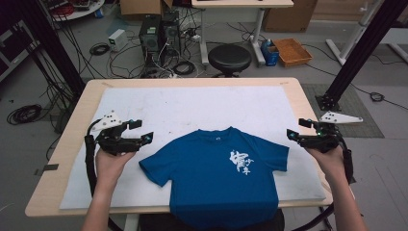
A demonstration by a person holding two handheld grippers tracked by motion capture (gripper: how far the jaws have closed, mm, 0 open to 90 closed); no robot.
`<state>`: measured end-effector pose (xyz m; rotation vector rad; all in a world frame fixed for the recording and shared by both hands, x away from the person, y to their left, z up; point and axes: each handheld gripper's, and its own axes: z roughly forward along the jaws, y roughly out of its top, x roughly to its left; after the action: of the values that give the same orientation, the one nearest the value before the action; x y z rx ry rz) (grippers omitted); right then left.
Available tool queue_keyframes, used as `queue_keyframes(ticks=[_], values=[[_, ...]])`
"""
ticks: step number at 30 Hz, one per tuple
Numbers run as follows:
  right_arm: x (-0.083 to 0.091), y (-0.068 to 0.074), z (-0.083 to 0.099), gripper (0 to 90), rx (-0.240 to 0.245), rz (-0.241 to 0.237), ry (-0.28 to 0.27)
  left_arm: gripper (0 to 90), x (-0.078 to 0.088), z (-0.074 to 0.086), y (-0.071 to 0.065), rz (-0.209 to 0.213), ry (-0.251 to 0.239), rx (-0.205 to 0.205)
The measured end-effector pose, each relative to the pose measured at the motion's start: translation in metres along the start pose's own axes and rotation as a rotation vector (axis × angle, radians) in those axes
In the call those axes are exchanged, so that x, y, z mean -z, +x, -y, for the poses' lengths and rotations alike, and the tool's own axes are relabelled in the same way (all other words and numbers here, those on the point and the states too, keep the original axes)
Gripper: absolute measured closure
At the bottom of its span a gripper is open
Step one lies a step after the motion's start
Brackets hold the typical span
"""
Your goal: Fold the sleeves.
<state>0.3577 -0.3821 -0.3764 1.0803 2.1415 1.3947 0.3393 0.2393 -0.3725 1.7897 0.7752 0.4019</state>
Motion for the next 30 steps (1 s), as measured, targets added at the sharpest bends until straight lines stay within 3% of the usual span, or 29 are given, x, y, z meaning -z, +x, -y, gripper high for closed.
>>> queue_keyframes(ticks=[13, 17, 21, 22, 30], values=[[-0.009, 0.001, 0.004, 22.0, 0.021, -0.041, 0.043, 28.2, -0.005, 0.008, -0.001, 0.045, 0.06, 0.005], [-0.008, 0.0, 0.003, 22.7, 0.02, -0.039, 0.04, 32.8, 0.0, 0.022, 0.001, 0.048, 0.097, 0.06], [-0.008, -0.002, 0.002, 22.7, 0.013, -0.028, 0.034, 40.4, 0.002, 0.036, 0.0, 0.021, 0.15, 0.102], [-0.008, -0.002, 0.002, 22.7, 0.015, -0.026, 0.031, 42.5, 0.004, 0.047, 0.0, 0.012, 0.176, 0.12], [-0.008, -0.003, 0.002, 23.6, 0.014, -0.025, 0.036, 50.6, 0.014, 0.07, 0.005, 0.01, 0.228, 0.19]])
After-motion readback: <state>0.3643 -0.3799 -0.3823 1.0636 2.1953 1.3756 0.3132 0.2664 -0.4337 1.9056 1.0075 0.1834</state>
